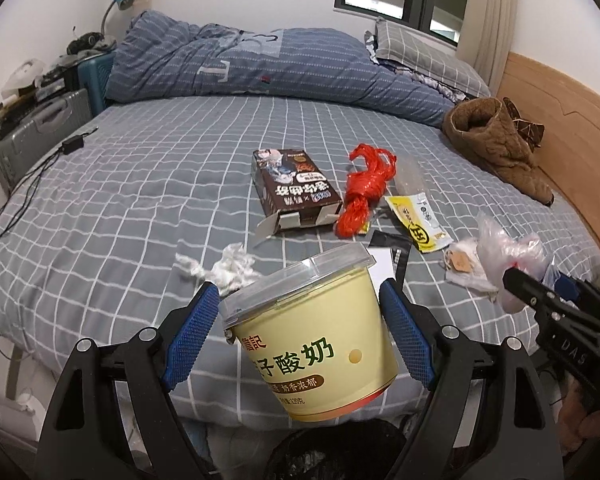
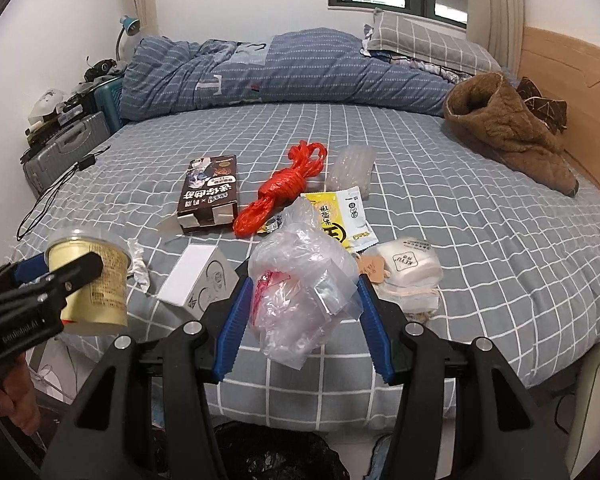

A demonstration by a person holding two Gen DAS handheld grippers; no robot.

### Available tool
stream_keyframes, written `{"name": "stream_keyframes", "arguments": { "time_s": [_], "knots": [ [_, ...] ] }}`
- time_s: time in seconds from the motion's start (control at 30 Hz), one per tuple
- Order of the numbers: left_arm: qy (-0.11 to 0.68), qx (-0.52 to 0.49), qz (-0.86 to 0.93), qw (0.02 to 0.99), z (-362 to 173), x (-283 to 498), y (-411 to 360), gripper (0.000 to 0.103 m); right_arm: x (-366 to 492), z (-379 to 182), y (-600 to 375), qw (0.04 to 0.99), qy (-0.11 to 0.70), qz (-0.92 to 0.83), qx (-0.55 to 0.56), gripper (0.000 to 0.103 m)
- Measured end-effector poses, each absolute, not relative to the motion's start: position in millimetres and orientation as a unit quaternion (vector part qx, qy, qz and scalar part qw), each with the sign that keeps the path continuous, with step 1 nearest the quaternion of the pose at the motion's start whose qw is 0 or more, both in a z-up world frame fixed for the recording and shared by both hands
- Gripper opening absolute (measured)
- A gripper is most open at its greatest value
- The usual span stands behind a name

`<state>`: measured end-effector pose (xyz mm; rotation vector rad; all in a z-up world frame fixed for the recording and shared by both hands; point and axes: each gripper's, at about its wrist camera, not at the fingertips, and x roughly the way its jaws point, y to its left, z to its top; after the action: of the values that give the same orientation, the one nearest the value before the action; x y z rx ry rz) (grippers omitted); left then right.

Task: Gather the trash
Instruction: 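Carry the yogurt cup and plastic bag with both tools over the black bin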

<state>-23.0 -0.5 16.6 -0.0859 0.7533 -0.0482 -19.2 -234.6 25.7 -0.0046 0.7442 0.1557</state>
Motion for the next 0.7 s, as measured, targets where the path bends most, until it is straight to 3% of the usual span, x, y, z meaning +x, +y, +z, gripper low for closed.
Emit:
{"name": "stream_keyframes", "arguments": {
  "time_s": [0.7],
  "knots": [
    [0.384,-0.055,-0.015,0.922,14.2,-103.0,11.1,0.080,-89.5,49.1,-220.7,0.929,0.360,0.090,-0.008,0.050]
  ]
}}
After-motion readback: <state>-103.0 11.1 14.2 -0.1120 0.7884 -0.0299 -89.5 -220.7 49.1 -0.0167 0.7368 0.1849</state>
